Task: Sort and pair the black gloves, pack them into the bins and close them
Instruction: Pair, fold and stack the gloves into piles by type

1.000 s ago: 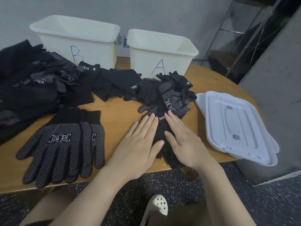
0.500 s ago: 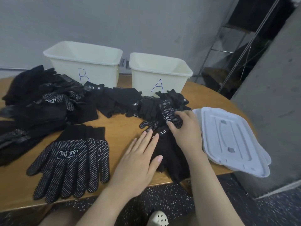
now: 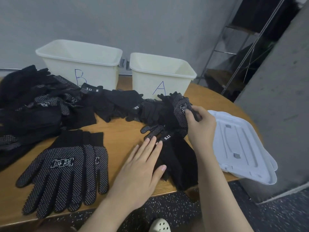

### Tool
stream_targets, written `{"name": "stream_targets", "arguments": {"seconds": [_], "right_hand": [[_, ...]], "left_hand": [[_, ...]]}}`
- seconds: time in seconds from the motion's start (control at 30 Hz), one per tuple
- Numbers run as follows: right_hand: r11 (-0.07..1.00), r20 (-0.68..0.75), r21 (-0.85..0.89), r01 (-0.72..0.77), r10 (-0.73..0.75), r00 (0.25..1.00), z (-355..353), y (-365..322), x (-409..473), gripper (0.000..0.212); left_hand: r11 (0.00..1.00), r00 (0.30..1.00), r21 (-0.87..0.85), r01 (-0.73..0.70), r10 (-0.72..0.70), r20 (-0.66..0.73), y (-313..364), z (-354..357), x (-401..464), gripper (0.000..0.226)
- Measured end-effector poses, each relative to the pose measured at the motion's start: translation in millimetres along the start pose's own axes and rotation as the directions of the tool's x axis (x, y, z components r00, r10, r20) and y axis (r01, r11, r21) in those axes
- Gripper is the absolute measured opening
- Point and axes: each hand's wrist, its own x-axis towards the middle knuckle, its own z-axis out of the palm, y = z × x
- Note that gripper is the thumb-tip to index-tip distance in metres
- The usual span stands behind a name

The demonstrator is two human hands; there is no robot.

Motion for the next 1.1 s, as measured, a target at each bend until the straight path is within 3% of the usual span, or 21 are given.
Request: {"name": "stream_targets", "arguments": {"seconds": [0.1, 0.33, 0.47, 0.57, 0.63, 0.73, 0.93, 1.1], "right_hand": [[0.985, 0.051, 0.174, -0.016, 0.007, 0.999, -6.3, -6.9, -3.1, 0.011], [0.897, -0.004, 0.438, 0.058, -0.062, 0.998, -11.0, -30.3, -8.9, 0.012], [0.851, 0.100, 0.525, 0.026, -0.092, 0.991, 2.3, -43.6, -28.9, 0.013], [0.846, 0.219, 0.533, -0.010, -0.126, 0.968, 16.6, -52.5, -54.3, 0.015], [0.852, 0.276, 0.523, -0.032, -0.133, 0.952, 26.6, -55.8, -68.4, 0.015], [0.841, 0.329, 0.532, -0.104, -0.092, 0.940, 39.8, -61.8, -86.0, 0.018], [0.845, 0.504, 0.517, -0.140, -0.168, 0.847, 69.2, -76.9, -120.4, 0.018], [0.861, 0.592, 0.488, -0.140, -0.209, 0.778, 79.1, -81.1, -134.3, 0.021]], "left_hand": [[1.000, 1.000, -0.004, -0.006, 0.006, -0.009, 1.4, 2.8, 4.0, 0.064], [0.998, 1.000, -0.069, 0.003, -0.004, -0.011, 5.4, 2.1, 12.8, 0.063], [0.972, 0.996, -0.223, 0.075, -0.084, -0.029, 0.7, -9.3, 8.6, 0.063], [0.892, 0.979, -0.437, 0.116, -0.177, -0.103, -6.1, -26.1, -0.1, 0.054], [0.797, 0.945, -0.598, 0.089, -0.257, -0.202, -12.3, -37.5, -7.9, 0.037], [0.647, 0.883, -0.756, 0.100, -0.407, -0.232, -26.2, -53.3, -21.1, 0.034], [0.549, 0.755, -0.833, 0.070, -0.574, -0.315, -52.5, -82.5, -42.6, 0.015], [0.463, 0.684, -0.883, 0.074, -0.668, -0.293, -68.8, -90.6, -56.7, 0.017]]}}
